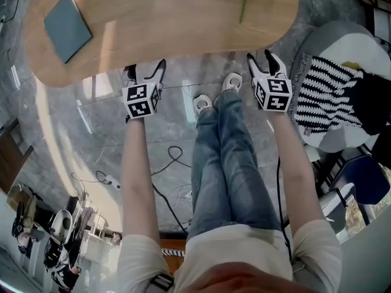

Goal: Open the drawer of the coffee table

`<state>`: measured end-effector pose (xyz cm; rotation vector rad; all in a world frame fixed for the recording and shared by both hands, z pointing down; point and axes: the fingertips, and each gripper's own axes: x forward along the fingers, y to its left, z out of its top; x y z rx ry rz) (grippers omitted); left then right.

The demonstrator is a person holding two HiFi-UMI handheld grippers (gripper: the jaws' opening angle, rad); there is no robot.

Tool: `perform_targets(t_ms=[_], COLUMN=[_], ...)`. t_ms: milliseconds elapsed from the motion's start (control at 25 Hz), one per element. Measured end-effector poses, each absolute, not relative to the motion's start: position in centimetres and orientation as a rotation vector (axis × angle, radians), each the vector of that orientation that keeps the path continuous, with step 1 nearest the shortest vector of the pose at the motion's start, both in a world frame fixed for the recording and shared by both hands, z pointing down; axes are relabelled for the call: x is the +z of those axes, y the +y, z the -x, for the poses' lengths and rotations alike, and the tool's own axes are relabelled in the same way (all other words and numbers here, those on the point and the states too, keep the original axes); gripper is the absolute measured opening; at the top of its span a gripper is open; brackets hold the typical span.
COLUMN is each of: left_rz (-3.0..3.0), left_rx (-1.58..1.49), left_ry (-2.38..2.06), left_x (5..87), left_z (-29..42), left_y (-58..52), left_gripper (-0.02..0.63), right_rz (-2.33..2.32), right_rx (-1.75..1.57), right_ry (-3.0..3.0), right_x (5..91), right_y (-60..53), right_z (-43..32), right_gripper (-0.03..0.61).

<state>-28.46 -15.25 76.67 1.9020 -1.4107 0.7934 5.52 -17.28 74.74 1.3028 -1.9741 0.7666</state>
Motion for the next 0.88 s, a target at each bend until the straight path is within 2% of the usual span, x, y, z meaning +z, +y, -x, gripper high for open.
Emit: perform_targets(t_ms=[240, 880], left_rz=[-1.882, -1.83], left_rx=[0.721, 0.7], left_ry=[-1.429, -1.427], left_x=[76.8, 77.1], left_z=[27.9, 27.1], left_y=[-16.6, -17.2], left_gripper=[0.42, 0.42], right_rz=[-1.289, -1.317], right_rx=[0.734, 0.735], right_ry=[-1.976, -1.989], right_x=[75.4, 75.1], right_y=[-18.5, -20.0], right_z=[-5.7, -5.2], right_gripper=[0.284, 0.278])
